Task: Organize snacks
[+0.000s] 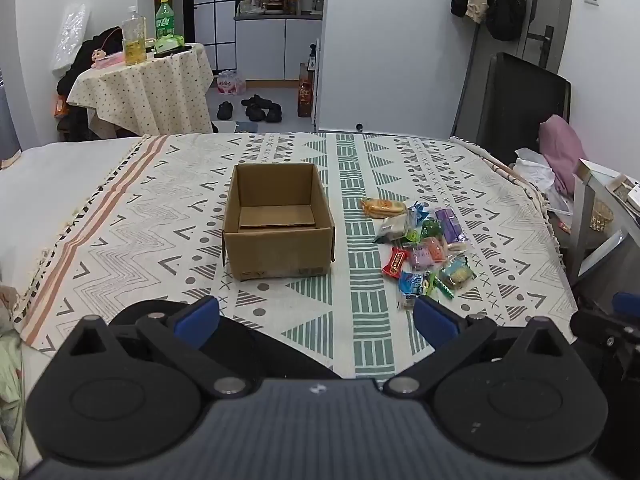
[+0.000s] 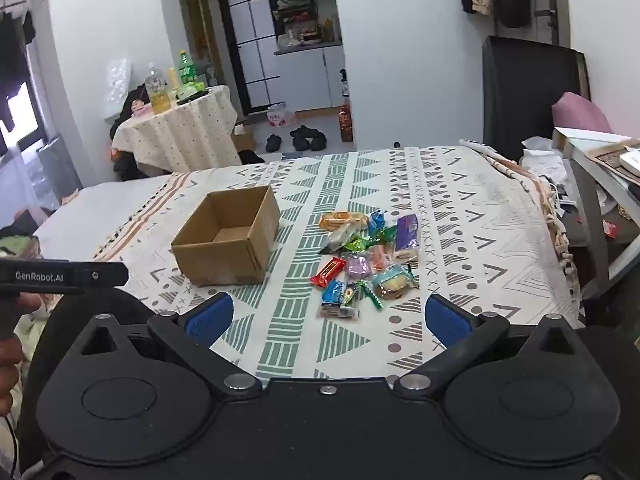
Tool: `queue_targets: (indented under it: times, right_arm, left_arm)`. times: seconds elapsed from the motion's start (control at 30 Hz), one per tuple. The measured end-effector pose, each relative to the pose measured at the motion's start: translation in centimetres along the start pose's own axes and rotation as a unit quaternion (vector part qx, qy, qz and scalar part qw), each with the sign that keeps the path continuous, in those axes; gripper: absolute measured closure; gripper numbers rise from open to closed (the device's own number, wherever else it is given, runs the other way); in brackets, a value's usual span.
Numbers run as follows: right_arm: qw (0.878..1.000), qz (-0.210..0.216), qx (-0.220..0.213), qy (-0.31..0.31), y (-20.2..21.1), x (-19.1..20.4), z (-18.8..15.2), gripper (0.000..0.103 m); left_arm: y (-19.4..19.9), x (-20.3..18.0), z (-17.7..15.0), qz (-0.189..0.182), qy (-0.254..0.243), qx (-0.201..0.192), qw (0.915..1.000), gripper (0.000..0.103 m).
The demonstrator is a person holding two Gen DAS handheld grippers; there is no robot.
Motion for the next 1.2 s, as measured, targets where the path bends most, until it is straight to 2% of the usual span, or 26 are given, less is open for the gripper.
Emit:
queue_targets:
  times: [0.1, 0.13, 0.23, 0.33, 1.2]
  right_arm:
    - [1.0, 0.019, 0.003, -0.021, 0.3, -0.7, -0.2, 0.0]
    - [1.0, 0.017, 0.019, -0.018, -0.2, -0.8, -0.4, 0.0]
    - [0.999, -0.013, 0.025, 0.022, -0.5, 0.3, -0.5, 0.0]
    - [0.999, -0.015, 0.033, 0.021, -1.0, 0.5, -0.2, 0.0]
    - [0.998, -0.034, 0.035, 0.048, -1.5, 1.1, 0.2, 0.0]
  left_arm:
    - [0.3, -0.1, 0.0, 0.0, 0.006, -0.002, 1.0, 0.0]
    - [0.0, 0.1, -0.2, 0.0, 0.001, 0.006, 1.0, 0.0]
    - [0.0, -0.1, 0.0, 0.001, 0.001, 0.007, 1.0, 0.0]
    - [0.4, -0.2, -0.1, 0.0, 0.001, 0.005, 1.0, 0.0]
    - [-0.2, -0.3, -0.6, -0.002, 0.004, 0.015, 0.9999, 0.0]
Point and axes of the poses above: each gripper's, at about its wrist camera, not at the fingertips, and y roughly against the way its jaws point, x to its left, z to its top, the point moved 8 cm from there along -y, roughly the way its jaws point, and after that the axes turned 7 degrees about z, right-handed, at the moved point
